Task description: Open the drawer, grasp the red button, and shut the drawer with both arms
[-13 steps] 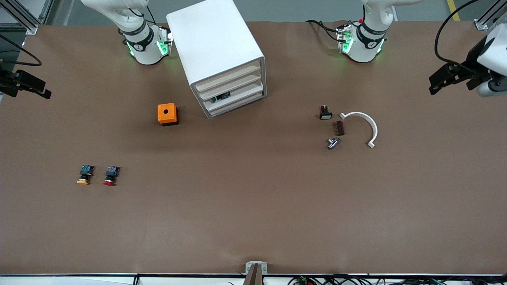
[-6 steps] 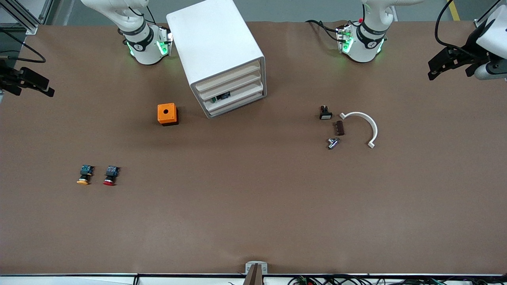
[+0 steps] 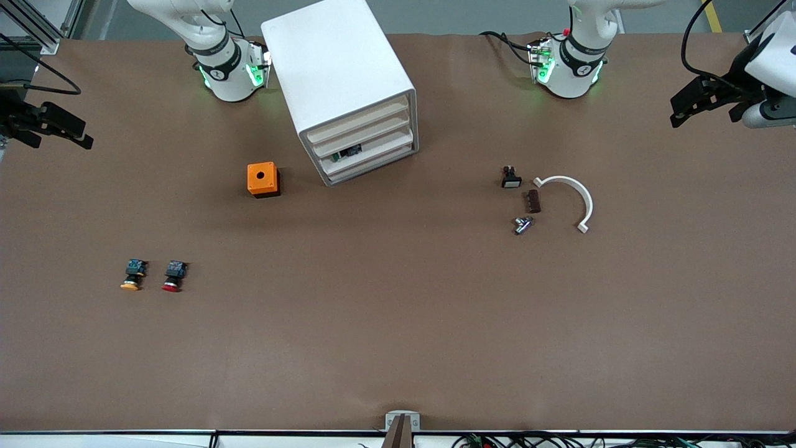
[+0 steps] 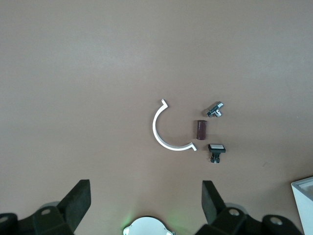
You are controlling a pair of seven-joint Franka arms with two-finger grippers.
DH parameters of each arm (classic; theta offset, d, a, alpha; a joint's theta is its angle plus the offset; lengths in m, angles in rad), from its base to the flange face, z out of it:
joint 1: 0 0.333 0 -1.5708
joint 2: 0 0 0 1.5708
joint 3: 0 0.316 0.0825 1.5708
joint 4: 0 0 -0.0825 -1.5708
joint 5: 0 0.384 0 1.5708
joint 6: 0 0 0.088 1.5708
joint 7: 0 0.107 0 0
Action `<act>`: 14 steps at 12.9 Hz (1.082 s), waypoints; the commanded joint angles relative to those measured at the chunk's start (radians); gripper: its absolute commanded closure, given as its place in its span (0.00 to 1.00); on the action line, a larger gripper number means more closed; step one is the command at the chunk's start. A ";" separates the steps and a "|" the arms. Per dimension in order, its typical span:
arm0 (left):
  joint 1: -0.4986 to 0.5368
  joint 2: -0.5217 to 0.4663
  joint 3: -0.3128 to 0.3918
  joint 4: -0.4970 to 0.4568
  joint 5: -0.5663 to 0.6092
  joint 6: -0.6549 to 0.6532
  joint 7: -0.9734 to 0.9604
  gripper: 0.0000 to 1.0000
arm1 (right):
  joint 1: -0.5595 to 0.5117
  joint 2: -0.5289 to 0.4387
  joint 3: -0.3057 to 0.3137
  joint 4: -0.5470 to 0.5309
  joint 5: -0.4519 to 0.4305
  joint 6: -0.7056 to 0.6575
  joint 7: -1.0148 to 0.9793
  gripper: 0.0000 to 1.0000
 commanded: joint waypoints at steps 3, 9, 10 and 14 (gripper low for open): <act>-0.003 0.034 0.003 0.042 -0.005 -0.018 0.000 0.00 | -0.032 -0.030 0.023 -0.031 0.008 0.029 -0.011 0.00; 0.000 0.036 0.005 0.042 -0.002 -0.019 -0.013 0.00 | -0.035 -0.036 0.020 -0.033 0.008 0.066 -0.011 0.00; -0.002 0.036 0.005 0.041 -0.002 -0.018 -0.023 0.00 | -0.037 -0.039 0.018 -0.033 0.008 0.066 -0.011 0.00; -0.003 0.042 0.003 0.042 -0.004 -0.018 -0.030 0.00 | -0.041 -0.051 0.013 -0.051 0.008 0.072 -0.013 0.00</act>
